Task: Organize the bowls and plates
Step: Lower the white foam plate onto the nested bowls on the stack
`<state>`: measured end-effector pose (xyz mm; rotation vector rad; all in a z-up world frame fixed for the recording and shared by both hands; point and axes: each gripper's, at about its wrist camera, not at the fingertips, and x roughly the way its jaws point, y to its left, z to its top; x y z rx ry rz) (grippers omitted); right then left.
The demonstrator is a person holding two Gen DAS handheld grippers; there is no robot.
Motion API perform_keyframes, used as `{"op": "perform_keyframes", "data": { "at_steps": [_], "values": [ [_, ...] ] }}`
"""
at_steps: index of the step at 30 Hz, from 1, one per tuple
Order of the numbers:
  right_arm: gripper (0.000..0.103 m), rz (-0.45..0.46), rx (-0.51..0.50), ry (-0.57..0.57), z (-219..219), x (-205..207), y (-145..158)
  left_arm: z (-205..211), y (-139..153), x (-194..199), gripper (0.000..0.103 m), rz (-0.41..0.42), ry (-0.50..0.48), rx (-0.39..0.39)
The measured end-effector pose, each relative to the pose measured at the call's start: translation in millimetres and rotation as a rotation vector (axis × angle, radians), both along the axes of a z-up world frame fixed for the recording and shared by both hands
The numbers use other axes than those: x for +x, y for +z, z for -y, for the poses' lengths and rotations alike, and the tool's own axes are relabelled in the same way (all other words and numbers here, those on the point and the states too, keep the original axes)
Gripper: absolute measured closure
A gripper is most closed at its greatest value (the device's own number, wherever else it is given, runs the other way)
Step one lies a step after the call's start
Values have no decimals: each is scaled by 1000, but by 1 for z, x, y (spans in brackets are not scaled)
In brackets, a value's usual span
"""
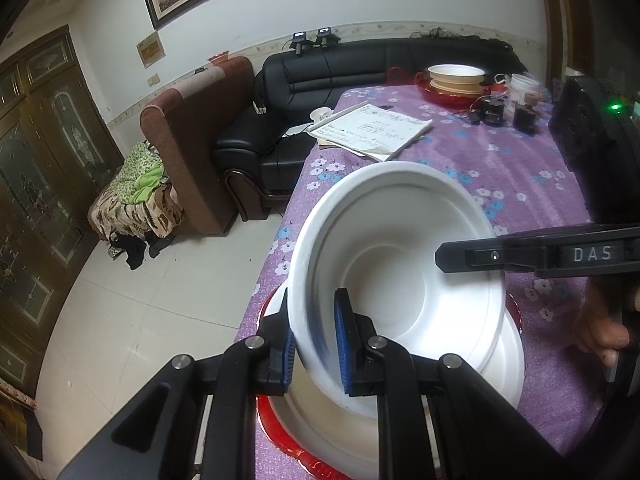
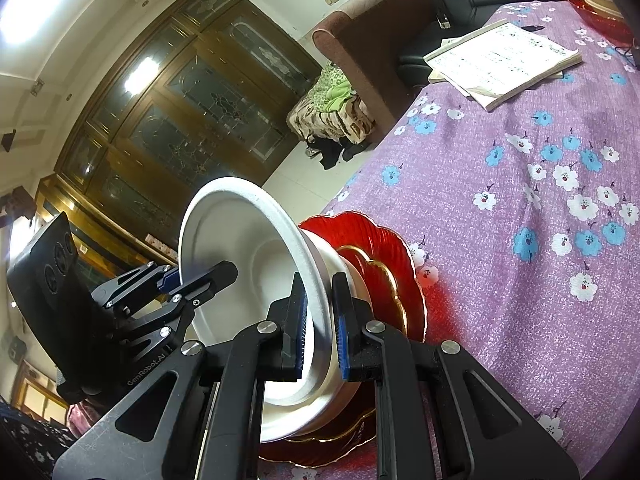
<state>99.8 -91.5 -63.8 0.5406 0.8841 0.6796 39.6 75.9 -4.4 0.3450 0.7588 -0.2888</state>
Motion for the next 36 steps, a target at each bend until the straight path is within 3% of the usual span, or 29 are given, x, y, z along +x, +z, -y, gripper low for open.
{"op": "perform_keyframes", "data": {
  "at_steps": [16, 36],
  "values": [
    [90, -1, -2, -2, -1, 0, 0, -2, -2, 1, 88, -1, 2, 0],
    [90, -8, -20, 5, -2, -1, -3, 6, -6, -2, 80, 1, -17, 30]
  ]
}}
